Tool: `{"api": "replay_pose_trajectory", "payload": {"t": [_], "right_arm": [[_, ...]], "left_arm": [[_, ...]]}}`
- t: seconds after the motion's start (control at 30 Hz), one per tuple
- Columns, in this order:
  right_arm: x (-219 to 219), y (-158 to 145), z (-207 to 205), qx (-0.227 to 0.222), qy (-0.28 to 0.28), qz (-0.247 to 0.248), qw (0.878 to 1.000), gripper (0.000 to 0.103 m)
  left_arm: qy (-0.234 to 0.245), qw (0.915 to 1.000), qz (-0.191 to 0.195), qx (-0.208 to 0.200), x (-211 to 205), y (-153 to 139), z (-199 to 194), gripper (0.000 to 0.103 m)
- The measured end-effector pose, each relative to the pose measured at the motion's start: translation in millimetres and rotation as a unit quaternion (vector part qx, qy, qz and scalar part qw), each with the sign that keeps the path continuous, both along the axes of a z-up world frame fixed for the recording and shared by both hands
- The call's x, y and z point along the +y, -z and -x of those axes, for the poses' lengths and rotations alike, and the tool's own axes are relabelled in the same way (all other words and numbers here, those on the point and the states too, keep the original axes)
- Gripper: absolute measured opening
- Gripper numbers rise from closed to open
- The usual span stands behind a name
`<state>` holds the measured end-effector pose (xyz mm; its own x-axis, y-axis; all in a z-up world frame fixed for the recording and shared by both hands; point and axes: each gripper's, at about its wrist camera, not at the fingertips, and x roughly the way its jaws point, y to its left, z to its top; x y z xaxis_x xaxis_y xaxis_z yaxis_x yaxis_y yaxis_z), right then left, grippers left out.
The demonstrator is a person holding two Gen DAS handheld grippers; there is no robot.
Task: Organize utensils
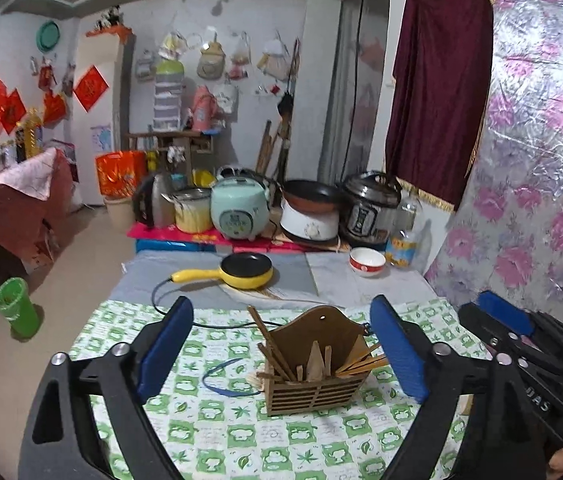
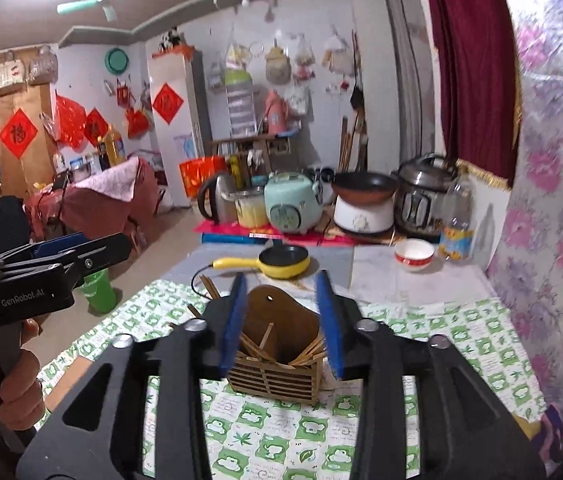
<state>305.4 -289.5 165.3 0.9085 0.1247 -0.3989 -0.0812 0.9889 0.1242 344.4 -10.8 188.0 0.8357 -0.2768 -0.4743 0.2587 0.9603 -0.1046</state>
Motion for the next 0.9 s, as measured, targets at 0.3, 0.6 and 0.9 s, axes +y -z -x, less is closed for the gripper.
{"api": "replay_pose_trajectory", "payload": {"t": [0.3, 0.6, 0.9], "right_arm": [[-5, -3, 68, -0.076, 0.055, 0.001, 0.996, 0.083], [-9, 41, 64, -0.071, 0.114, 0.023, 0.991, 0.091], [-6, 103, 31, -0.005, 0.107, 0.031, 0.994, 0.093]], "left_arm": [[-0.07, 0.9947, -0.031, -0.069, -1, -2, 64, 0.097], [-0.123, 0.9885, -0.056, -0.068, -6, 45, 64, 0.097], [-0.15, 0.9863, -0.065, -0.023, -2, 105, 25, 0.097]]}}
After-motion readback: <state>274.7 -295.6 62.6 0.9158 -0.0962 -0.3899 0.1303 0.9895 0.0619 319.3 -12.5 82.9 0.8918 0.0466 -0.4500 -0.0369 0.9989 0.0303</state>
